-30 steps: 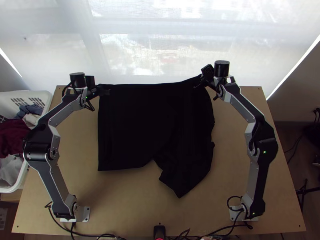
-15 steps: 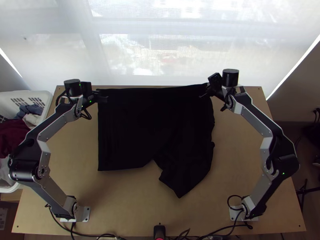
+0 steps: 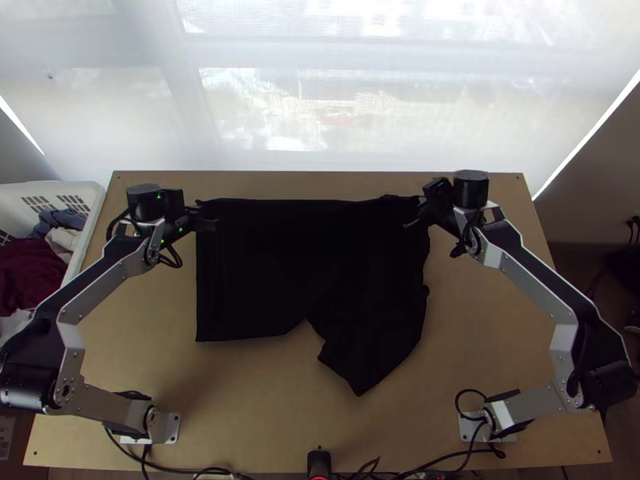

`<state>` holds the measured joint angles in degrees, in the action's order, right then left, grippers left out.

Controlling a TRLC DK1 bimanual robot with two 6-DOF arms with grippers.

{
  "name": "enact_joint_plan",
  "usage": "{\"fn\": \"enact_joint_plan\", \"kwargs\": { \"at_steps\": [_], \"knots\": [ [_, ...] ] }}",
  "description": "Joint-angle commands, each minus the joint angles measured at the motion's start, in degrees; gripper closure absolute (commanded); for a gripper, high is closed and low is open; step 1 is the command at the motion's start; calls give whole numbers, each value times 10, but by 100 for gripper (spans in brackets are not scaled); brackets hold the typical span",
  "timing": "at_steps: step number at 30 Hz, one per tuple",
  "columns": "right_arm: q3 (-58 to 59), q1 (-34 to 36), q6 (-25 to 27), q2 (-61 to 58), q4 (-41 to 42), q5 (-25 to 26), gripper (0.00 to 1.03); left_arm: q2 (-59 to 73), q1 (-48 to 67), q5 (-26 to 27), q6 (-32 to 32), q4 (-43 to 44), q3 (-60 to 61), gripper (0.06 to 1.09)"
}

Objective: Fold the t-shirt

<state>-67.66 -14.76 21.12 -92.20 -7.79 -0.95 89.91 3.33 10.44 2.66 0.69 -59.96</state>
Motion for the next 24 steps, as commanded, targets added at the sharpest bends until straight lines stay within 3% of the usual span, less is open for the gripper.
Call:
{"fn": "enact_joint_plan", "kwargs": {
  "at_steps": [1,24],
  "knots": [
    [75,-5,-11,56,-7,-4,100,-53,3,0,15,1,69,105],
    [191,-40,-32,98,-16,-4,100,-76,22,1,15,12,219,105]
  ]
}}
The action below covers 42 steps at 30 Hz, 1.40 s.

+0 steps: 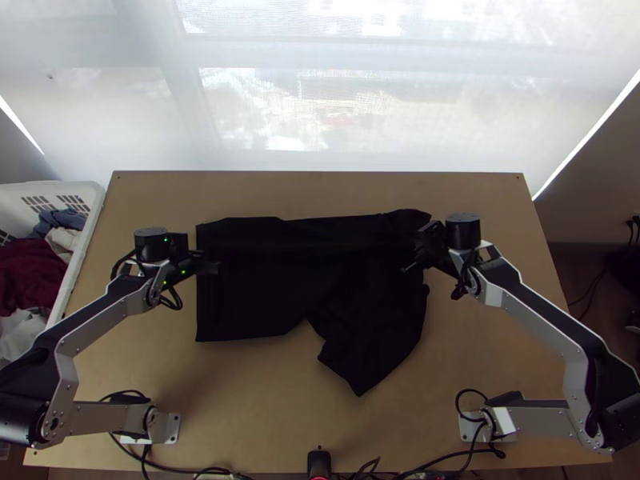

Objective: Fold the t-shirt

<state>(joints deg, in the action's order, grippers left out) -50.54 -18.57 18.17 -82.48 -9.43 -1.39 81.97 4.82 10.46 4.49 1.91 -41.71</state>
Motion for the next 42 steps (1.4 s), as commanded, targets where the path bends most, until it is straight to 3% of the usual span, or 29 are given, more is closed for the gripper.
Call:
{"fn": "enact_joint_plan", "kwargs": {
  "at_steps": [1,3,5,8,10,14,20,24,36,39,42],
  "knots": [
    [23,-2,-2,1,0,1,100,6,7,1,-4,-1,40,105],
    [27,-2,-2,0,0,1,94,10,7,1,-4,-12,40,100],
    [33,0,-3,5,0,0,74,1,6,2,-2,-34,34,84],
    [36,1,-8,20,-7,0,37,-26,7,5,0,-99,16,59],
    [30,1,-9,30,-30,0,5,-55,6,7,-1,-155,3,45],
    [15,1,-16,72,-69,0,4,-130,5,18,-15,-277,-13,32],
    [-9,-1,-18,143,-135,-1,4,-210,7,43,-58,-460,-28,32],
    [-10,-7,-19,177,-168,-1,4,-220,27,53,-59,-517,-21,32],
    [-16,-68,-32,243,-278,-1,5,-204,85,47,-40,-477,35,33],
    [-25,-91,-32,250,-314,-1,5,-198,85,42,-40,-454,50,47],
    [-37,-125,-33,252,-354,-3,5,-195,85,37,-42,-443,62,51]
  ]
}}
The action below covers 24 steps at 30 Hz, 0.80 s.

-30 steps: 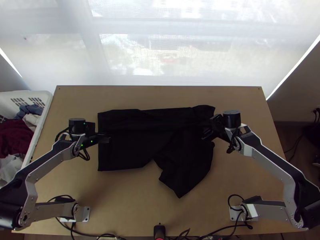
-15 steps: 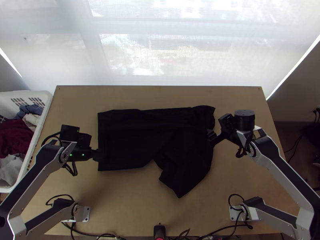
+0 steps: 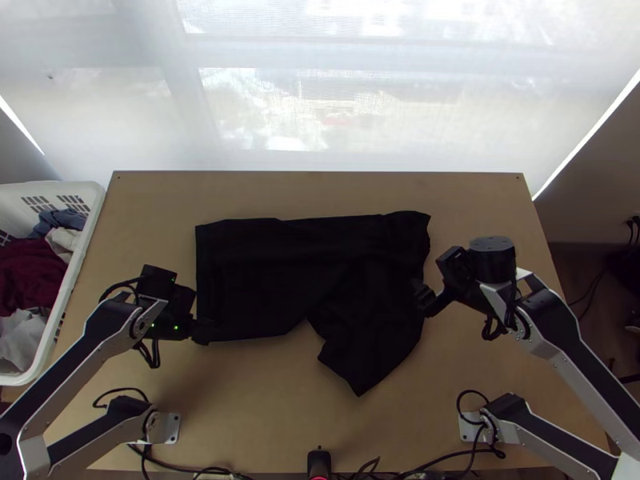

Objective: Fold the t-shirt

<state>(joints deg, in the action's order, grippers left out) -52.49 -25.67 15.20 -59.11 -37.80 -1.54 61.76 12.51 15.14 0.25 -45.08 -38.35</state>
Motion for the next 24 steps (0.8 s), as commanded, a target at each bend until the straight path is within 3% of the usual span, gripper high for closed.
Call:
{"fn": "enact_joint_plan", "kwargs": {
  "at_steps": [1,9,24],
  "knots": [
    [-19,-70,-6,20,-83,-2,5,9,8,-10,0,34,34,51],
    [-23,-170,-14,16,-136,-4,5,4,6,-40,-5,64,49,52],
    [-2,-198,-17,9,-141,-4,5,7,6,-48,2,85,48,52]
  ]
}}
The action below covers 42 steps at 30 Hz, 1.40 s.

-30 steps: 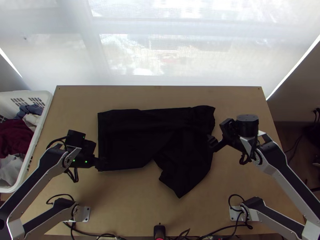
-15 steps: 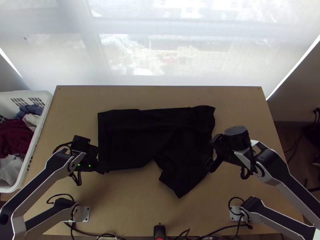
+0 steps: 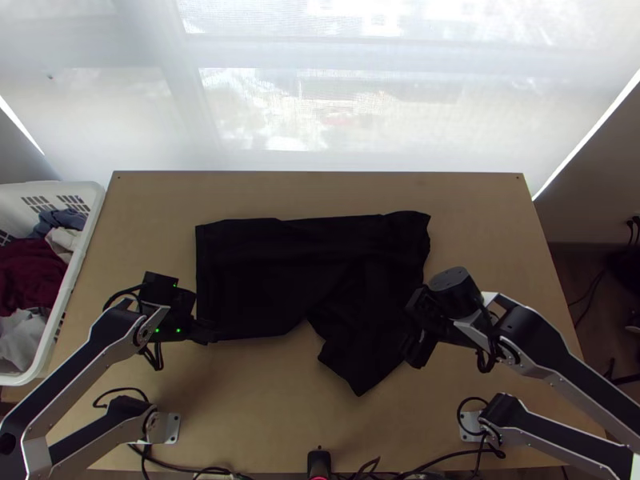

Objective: Fold the t-shirt

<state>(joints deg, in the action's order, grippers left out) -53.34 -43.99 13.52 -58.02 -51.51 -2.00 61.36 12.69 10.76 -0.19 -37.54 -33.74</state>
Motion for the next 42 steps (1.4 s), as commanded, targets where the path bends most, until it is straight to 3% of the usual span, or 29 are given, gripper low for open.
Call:
{"fn": "enact_joint_plan", "kwargs": {
  "at_steps": [1,21,26,33,42],
  "knots": [
    [8,-16,0,-3,-3,1,5,17,6,-4,8,10,2,52],
    [28,-22,-3,-8,4,-5,5,11,16,-27,23,1,17,52],
    [25,-29,-5,-10,4,-11,5,29,21,-27,26,15,24,70],
    [26,-54,-6,-18,-1,-26,5,32,22,-27,21,23,21,104],
    [37,-164,-6,-77,-16,-59,5,28,21,-27,22,23,-2,105]
  ]
}}
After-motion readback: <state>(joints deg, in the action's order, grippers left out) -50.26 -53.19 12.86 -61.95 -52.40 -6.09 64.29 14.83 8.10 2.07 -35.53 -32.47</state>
